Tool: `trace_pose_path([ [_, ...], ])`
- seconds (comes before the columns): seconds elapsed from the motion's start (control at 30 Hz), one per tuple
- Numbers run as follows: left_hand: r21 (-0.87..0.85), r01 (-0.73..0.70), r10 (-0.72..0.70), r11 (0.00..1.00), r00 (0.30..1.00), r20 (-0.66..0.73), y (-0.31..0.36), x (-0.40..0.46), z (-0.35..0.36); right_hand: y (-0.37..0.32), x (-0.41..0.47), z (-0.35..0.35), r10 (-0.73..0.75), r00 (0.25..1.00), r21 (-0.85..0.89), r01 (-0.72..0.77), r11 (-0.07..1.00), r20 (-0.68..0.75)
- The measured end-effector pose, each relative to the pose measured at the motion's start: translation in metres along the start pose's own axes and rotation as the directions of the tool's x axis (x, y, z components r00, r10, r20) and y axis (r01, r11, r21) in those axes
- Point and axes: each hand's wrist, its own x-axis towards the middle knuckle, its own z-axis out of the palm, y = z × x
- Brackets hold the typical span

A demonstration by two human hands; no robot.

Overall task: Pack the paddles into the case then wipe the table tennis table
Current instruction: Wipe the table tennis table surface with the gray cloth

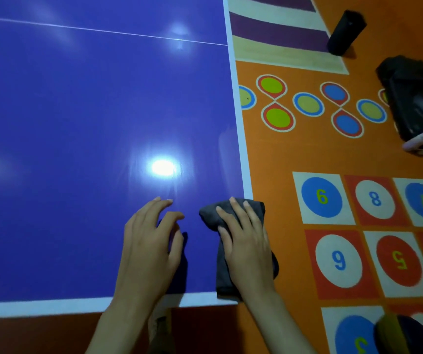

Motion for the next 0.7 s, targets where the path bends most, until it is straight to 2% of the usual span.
trace_pose_path([
  [0.43,-0.043,-0.014,0.017,0.999,0.998,0.058,-0.048,0.116,0.004,-0.001,0.270,0.017,0.056,0.996,-0.007,-0.057,0.998,-0.068],
  [0.57,-0.052,0.009,-0.006,0.999,0.998,0.055,-0.060,0.128,0.003,0.000,0.316,0.019,0.062,0.996,0.002,-0.062,0.998,-0.071],
  [0.7,-0.031,-0.017,0.019,0.999,0.998,0.063,-0.063,0.127,0.005,0.001,0.324,0.020,0.060,0.995,0.038,-0.057,0.998,-0.080],
])
